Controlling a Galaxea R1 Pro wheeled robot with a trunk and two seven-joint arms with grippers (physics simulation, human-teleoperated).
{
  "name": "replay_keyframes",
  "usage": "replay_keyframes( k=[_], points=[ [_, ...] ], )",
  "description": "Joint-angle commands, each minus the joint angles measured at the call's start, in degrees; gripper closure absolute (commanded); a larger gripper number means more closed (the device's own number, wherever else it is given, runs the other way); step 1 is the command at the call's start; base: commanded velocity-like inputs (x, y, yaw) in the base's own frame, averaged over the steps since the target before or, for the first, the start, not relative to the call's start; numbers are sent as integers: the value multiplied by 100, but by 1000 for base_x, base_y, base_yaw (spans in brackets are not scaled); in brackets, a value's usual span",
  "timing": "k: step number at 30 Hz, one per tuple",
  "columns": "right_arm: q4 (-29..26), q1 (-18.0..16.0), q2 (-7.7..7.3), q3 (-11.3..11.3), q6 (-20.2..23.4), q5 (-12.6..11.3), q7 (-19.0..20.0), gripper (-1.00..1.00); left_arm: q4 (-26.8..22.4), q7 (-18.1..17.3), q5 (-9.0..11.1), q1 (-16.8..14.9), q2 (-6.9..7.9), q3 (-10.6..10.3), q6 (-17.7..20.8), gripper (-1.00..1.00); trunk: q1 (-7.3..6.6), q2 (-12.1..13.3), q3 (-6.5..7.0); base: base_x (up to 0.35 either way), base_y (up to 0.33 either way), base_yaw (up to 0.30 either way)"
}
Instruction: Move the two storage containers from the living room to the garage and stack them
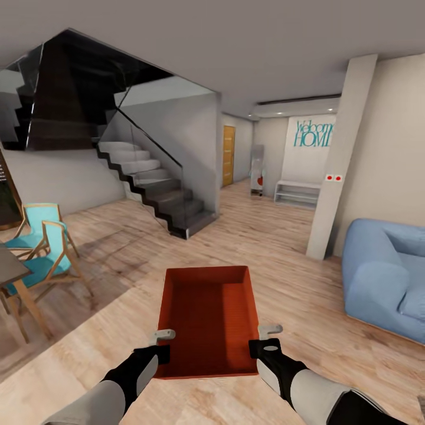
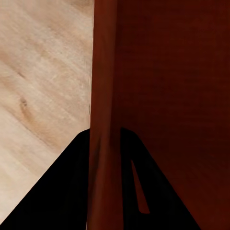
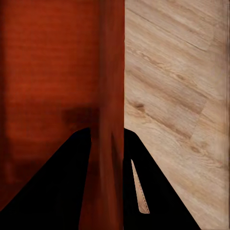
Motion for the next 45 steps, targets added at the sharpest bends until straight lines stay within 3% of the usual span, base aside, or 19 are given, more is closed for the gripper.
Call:
replay_keyframes(
  k=[1,15,45],
  points=[
    [0,-1,3,17,20,-159,6,100,-117,56,-76,-5,-1,132,-52,100,5,-9,-11,323,0,-284],
    [0,-1,-1,17,22,-161,5,100,-117,56,-77,-5,-1,132,-52,100,5,-9,-11,323,0,-260],
    [0,-1,-19,17,22,-167,2,100,-117,56,-80,-5,-2,128,-52,100,5,-9,-11,323,0,-4]
  ],
)
